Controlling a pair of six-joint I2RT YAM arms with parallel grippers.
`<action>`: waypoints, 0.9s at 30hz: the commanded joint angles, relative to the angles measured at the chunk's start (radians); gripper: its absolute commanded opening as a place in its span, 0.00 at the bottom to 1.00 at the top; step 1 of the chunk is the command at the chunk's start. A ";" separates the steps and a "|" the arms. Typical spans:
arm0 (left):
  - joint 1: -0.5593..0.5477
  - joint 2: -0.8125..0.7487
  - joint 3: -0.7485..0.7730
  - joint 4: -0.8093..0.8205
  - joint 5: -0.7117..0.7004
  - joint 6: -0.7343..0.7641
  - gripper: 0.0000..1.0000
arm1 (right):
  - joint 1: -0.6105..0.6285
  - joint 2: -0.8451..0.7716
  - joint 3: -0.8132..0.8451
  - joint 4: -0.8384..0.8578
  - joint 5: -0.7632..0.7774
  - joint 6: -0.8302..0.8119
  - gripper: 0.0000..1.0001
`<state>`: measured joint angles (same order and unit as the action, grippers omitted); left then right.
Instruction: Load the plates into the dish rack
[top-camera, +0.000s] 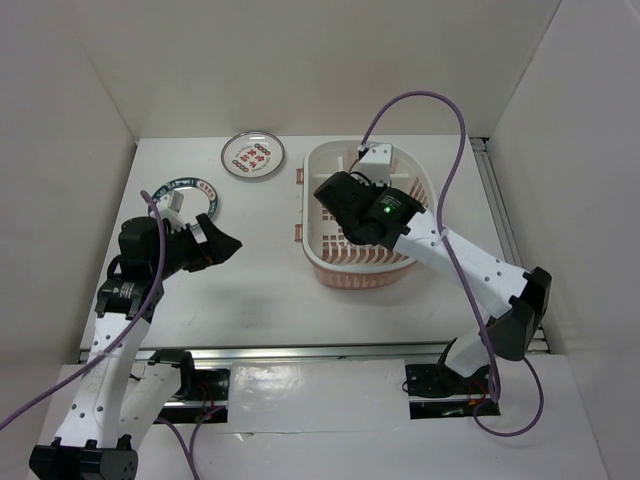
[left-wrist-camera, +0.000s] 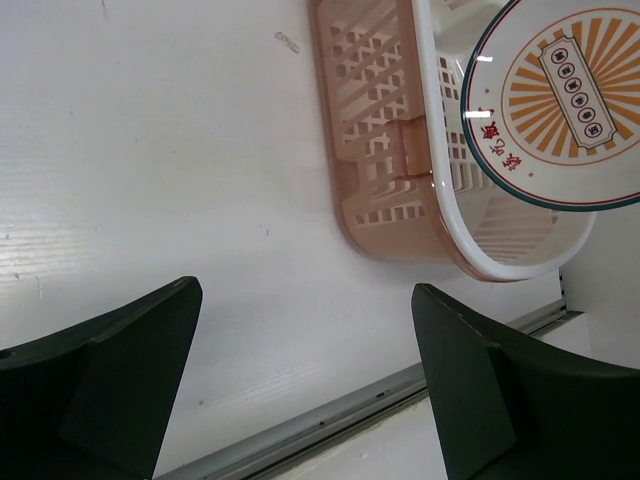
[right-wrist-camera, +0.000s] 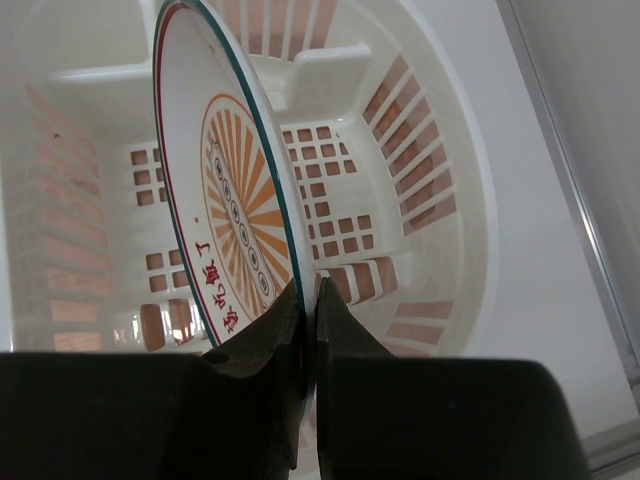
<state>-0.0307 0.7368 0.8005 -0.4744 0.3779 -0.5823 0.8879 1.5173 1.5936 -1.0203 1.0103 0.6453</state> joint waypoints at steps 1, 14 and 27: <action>0.002 -0.013 0.034 0.007 0.009 0.032 1.00 | 0.003 -0.003 0.052 -0.018 0.074 0.088 0.00; 0.002 -0.022 0.034 0.007 0.009 0.032 1.00 | 0.013 0.040 -0.004 -0.009 0.051 0.100 0.00; 0.011 -0.022 0.034 0.007 0.009 0.032 1.00 | 0.013 0.081 -0.066 0.029 0.014 0.100 0.00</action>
<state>-0.0288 0.7288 0.8005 -0.4801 0.3786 -0.5751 0.8925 1.6085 1.5372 -1.0271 0.9810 0.7170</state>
